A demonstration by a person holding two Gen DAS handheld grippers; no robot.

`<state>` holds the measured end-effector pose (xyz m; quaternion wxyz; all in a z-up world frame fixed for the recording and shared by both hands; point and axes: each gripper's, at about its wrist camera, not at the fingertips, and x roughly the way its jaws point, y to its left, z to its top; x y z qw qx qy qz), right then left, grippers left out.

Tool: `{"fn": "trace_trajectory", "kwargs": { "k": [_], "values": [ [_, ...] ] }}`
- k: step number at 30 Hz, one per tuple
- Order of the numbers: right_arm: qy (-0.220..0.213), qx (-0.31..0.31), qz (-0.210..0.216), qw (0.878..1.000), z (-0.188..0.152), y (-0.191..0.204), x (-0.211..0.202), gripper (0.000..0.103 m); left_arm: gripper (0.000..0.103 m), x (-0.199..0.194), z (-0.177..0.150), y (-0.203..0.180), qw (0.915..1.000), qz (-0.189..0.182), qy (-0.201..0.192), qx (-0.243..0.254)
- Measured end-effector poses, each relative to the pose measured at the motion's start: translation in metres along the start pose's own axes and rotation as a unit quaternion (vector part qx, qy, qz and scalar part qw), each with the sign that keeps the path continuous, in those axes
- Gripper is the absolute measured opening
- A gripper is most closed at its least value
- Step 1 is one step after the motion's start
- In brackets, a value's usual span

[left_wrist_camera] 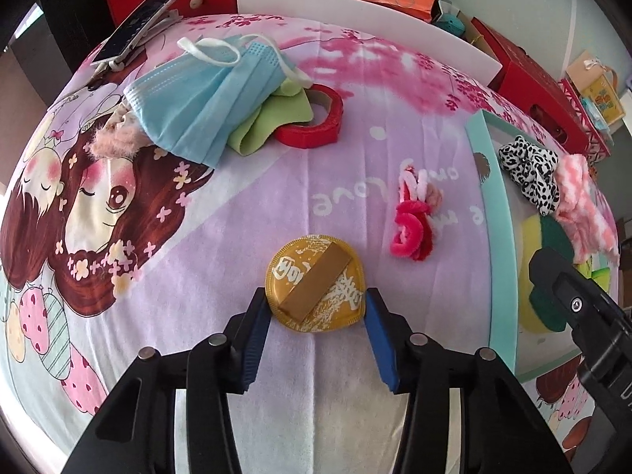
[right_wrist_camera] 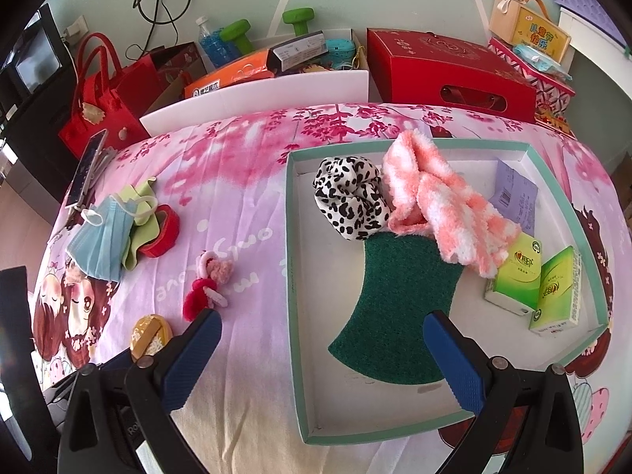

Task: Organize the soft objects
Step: 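Grasp the round yellow puff package with the left tool, then grasp the small red doll with the right tool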

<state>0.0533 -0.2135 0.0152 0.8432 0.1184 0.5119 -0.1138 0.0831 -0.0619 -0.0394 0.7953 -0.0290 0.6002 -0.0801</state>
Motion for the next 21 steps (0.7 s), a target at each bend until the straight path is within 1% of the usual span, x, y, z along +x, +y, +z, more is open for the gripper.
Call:
{"fn": "trace_trajectory", "kwargs": {
  "k": [5, 9, 14, 17, 19, 21],
  "values": [
    [-0.004, -0.008, 0.006, 1.0, 0.0, 0.004, 0.001, 0.103, 0.049, -0.002, 0.002, 0.005, 0.9999, -0.005, -0.005, -0.012],
    [-0.011, -0.019, 0.018, 1.0, 0.001, 0.012, 0.003, 0.103, 0.049, -0.011, 0.004, 0.027, 0.999, -0.004, -0.016, -0.042],
    [-0.011, -0.056, 0.024, 0.998, -0.001, 0.034, 0.01, 0.103, 0.049, -0.016, 0.011, 0.057, 0.9949, 0.019, -0.035, -0.092],
    [-0.02, -0.082, 0.033, 0.996, -0.001, 0.051, 0.012, 0.103, 0.049, -0.023, 0.014, 0.074, 0.9909, 0.033, -0.05, -0.12],
    [-0.024, -0.096, 0.042, 0.994, -0.001, 0.061, 0.015, 0.1, 0.049, -0.028, 0.014, 0.082, 0.9888, 0.034, -0.056, -0.134],
    [-0.023, -0.109, 0.048, 0.993, -0.002, 0.071, 0.02, 0.088, 0.049, -0.03, 0.014, 0.086, 0.9867, 0.033, -0.06, -0.147]
  ]
}}
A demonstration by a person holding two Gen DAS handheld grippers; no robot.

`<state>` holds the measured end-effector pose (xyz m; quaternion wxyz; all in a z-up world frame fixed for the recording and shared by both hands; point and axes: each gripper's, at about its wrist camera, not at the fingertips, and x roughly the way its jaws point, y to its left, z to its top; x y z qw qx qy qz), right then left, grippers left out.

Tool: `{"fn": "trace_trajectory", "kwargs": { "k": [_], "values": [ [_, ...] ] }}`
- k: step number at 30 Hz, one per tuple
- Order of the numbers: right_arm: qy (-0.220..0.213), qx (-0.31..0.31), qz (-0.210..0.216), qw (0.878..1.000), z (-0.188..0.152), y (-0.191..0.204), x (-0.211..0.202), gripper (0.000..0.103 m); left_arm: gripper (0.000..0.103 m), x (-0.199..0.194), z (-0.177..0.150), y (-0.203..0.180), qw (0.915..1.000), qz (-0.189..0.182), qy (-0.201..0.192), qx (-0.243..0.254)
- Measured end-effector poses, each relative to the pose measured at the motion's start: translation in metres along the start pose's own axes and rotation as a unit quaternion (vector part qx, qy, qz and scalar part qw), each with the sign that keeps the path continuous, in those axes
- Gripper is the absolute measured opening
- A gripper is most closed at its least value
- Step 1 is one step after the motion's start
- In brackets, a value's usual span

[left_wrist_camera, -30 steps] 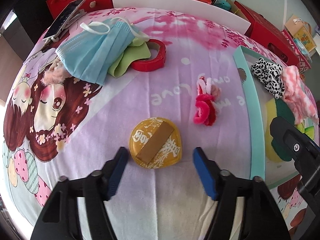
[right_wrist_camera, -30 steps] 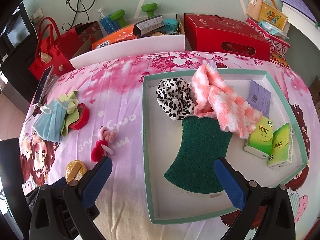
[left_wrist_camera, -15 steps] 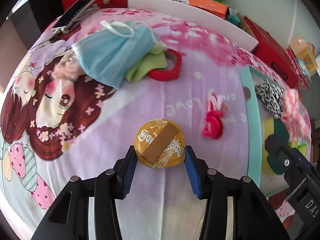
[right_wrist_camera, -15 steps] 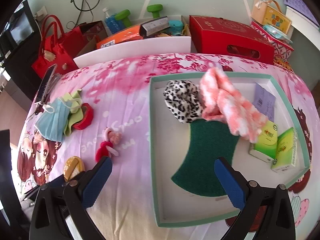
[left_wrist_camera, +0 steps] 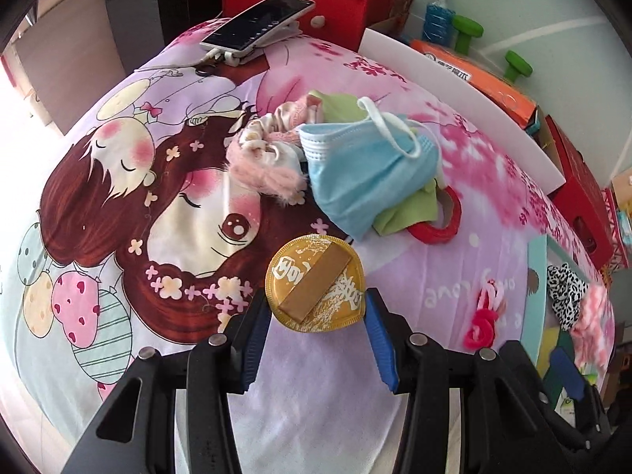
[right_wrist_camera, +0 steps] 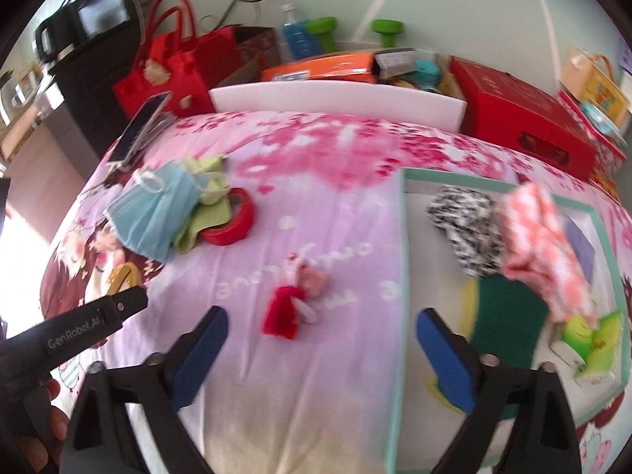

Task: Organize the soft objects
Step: 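Grasp the small red doll with the right tool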

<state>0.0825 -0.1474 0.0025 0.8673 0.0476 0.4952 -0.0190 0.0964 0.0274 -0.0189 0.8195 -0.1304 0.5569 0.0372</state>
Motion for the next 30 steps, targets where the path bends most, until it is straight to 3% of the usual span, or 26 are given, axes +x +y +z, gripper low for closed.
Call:
{"fn": "trace_trajectory", "kwargs": {
  "k": [4, 6, 20, 30],
  "values": [
    [0.007, -0.017, 0.004, 1.0, 0.001, 0.013, 0.014, 0.081, 0.049, 0.001, 0.0, -0.002, 1.0, -0.003, 0.001, -0.009],
    [0.009, -0.019, 0.006, 1.0, 0.001, 0.015, 0.019, 0.071, 0.049, 0.003, 0.001, -0.004, 0.9999, -0.005, 0.001, -0.011],
    [0.03, -0.028, -0.006, 0.999, 0.001, 0.021, 0.05, 0.033, 0.049, 0.014, 0.008, -0.008, 0.9996, -0.016, 0.016, -0.017],
    [0.017, -0.011, 0.005, 1.0, 0.004, 0.015, 0.038, 0.026, 0.049, 0.01, 0.01, -0.015, 0.9994, -0.032, 0.014, -0.006]
  ]
}}
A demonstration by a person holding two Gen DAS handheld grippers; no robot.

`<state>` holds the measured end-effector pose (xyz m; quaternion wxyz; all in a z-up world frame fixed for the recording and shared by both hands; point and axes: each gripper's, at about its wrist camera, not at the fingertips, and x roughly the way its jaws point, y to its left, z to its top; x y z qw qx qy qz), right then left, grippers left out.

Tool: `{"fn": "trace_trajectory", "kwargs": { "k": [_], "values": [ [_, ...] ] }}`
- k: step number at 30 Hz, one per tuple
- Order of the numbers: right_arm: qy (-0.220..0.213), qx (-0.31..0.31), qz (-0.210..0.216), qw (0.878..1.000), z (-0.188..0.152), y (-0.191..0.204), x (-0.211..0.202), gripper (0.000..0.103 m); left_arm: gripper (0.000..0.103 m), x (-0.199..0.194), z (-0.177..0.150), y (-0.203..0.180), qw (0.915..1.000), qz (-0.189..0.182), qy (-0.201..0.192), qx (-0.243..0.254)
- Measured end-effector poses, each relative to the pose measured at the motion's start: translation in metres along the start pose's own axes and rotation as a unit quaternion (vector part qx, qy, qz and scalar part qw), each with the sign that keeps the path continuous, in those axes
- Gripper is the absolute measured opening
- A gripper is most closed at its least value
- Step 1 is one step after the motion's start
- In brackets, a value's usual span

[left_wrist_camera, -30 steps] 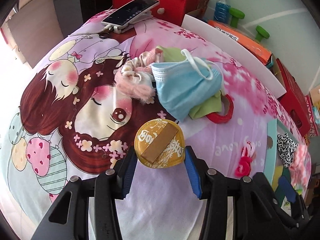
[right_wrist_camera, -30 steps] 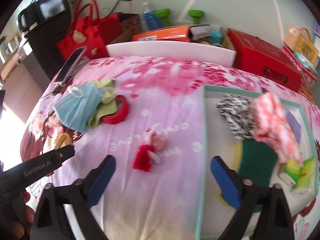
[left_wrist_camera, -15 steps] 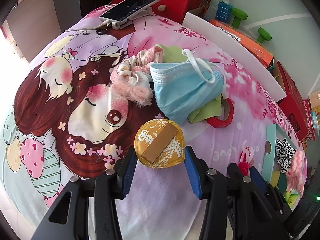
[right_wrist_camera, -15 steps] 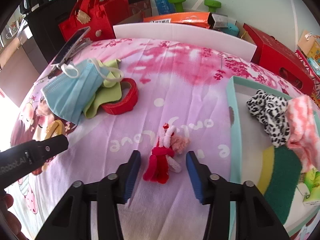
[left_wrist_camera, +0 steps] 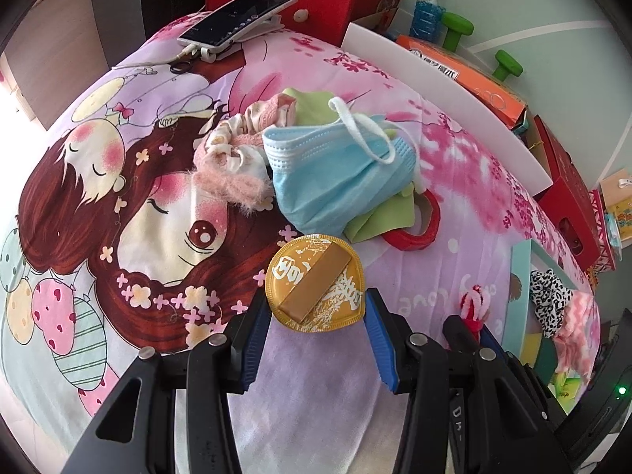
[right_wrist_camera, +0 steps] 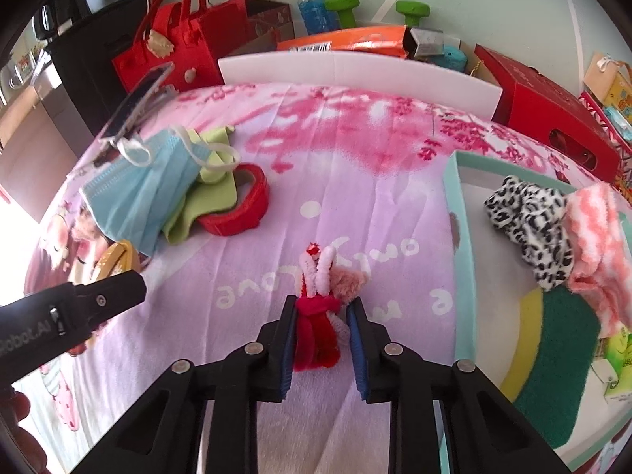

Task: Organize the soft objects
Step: 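Grasp the small red doll with the right tool, then carry the puff package and red doll over the white tray with both tools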

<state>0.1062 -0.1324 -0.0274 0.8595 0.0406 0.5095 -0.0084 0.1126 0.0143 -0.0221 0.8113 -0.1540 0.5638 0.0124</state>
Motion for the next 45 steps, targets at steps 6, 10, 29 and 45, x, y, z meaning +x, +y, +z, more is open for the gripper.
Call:
{"fn": "trace_trajectory", "kwargs": {
  "k": [6, 10, 29, 45],
  "values": [
    [-0.035, 0.014, 0.003, 0.999, 0.009, -0.011, -0.032, 0.026, 0.049, -0.015, 0.003, -0.004, 0.9998, -0.008, -0.019, 0.007],
    [-0.054, 0.027, -0.003, 0.998, 0.009, -0.021, -0.056, 0.026, 0.049, -0.023, 0.003, -0.013, 0.9993, -0.012, -0.029, 0.02],
    [-0.088, 0.18, -0.095, 0.975, -0.029, -0.154, -0.134, 0.026, 0.049, -0.054, -0.033, -0.096, 0.9866, -0.053, -0.051, 0.146],
    [-0.072, 0.239, -0.099, 0.963, -0.051, -0.205, -0.135, 0.026, 0.049, -0.043, -0.1, -0.195, 0.9401, -0.109, -0.058, 0.318]
  ]
}}
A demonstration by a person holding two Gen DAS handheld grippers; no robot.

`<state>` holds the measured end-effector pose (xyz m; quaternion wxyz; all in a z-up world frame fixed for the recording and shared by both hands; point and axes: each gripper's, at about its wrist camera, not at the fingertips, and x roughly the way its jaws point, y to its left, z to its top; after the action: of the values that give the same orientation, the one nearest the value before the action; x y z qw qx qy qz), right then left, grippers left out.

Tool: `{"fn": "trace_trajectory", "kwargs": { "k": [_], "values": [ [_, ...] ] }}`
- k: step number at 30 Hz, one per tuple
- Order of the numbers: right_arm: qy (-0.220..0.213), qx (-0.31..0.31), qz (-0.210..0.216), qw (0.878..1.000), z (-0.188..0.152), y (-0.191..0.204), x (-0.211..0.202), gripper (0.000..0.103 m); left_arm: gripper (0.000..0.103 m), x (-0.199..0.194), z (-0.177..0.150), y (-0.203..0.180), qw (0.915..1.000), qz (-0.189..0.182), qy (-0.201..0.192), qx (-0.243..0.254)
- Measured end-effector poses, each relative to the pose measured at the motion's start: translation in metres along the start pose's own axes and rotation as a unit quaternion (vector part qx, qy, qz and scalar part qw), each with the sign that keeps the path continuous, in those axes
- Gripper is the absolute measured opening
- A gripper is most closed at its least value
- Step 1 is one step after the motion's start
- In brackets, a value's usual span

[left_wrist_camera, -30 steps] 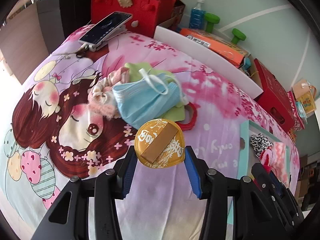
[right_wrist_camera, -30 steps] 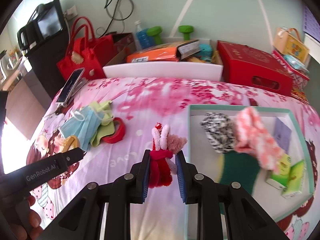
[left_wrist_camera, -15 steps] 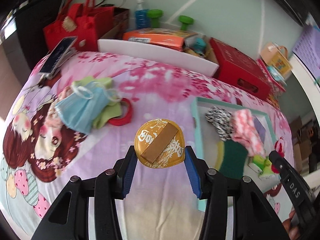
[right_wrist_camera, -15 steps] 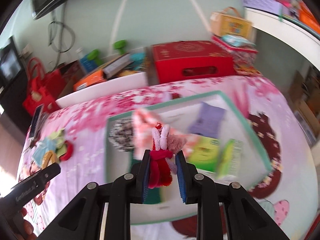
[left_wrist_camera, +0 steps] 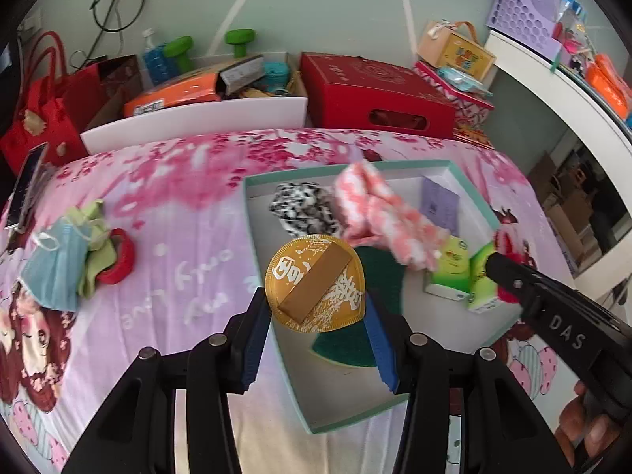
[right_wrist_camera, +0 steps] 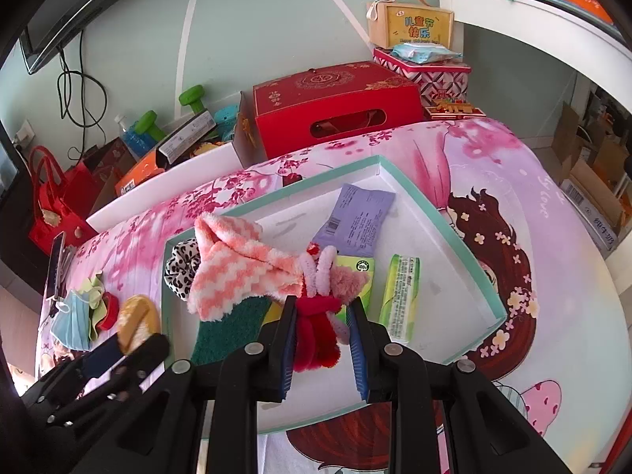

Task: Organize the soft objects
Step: 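Carry the puff package and red doll over the white tray with both tools, then open both tools to drop the puff package and red doll into the tray, then move both tools back over the remaining pile beside the tray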

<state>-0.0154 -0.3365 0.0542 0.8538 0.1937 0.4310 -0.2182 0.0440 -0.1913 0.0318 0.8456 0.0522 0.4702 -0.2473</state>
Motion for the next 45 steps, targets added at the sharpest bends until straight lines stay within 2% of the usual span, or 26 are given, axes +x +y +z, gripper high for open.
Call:
{"fn": "trace_trajectory", "kwargs": {
  "k": [4, 7, 11, 16, 23, 24, 28, 31, 37, 39, 45],
  "values": [
    [0.006, 0.004, -0.001, 1.0, -0.001, -0.003, 0.004, 0.026, 0.049, 0.006, 0.0, -0.011, 0.9994, -0.033, 0.0, 0.011],
    [0.013, 0.005, -0.006, 1.0, -0.002, -0.006, 0.008, 0.026, 0.049, 0.016, 0.001, -0.014, 0.999, -0.042, -0.003, 0.014],
    [0.017, 0.007, -0.003, 1.0, -0.003, -0.007, 0.011, 0.026, 0.049, 0.027, 0.003, -0.003, 0.9982, -0.059, -0.003, -0.009],
    [0.025, 0.007, 0.0, 1.0, -0.003, -0.007, 0.016, 0.026, 0.049, 0.04, 0.004, 0.013, 0.9979, -0.055, -0.006, -0.034],
    [0.041, 0.003, -0.002, 0.999, -0.006, -0.007, 0.025, 0.026, 0.05, 0.051, 0.003, 0.021, 0.996, -0.069, 0.001, -0.057],
    [0.041, 0.002, -0.004, 0.999, -0.006, -0.007, 0.026, 0.026, 0.051, 0.052, 0.003, 0.021, 0.9961, -0.07, 0.003, -0.055],
    [0.043, -0.002, -0.007, 0.999, -0.007, -0.005, 0.026, 0.029, 0.065, 0.051, 0.003, 0.016, 0.9963, -0.073, 0.005, -0.046],
    [0.043, -0.001, -0.006, 0.999, -0.006, -0.005, 0.024, 0.03, 0.069, 0.05, 0.005, 0.015, 0.9965, -0.071, 0.008, -0.043],
    [0.04, -0.001, -0.007, 0.999, -0.005, -0.006, 0.022, 0.052, 0.079, 0.045, 0.007, 0.021, 0.9969, -0.063, 0.008, -0.047],
    [0.036, 0.001, -0.008, 0.999, -0.004, -0.007, 0.02, 0.064, 0.079, 0.044, 0.008, 0.025, 0.9967, -0.061, 0.008, -0.054],
    [0.038, 0.006, -0.022, 0.999, -0.003, -0.012, 0.02, 0.076, 0.083, 0.035, 0.012, 0.039, 0.9961, -0.049, 0.001, -0.072]
  ]
}}
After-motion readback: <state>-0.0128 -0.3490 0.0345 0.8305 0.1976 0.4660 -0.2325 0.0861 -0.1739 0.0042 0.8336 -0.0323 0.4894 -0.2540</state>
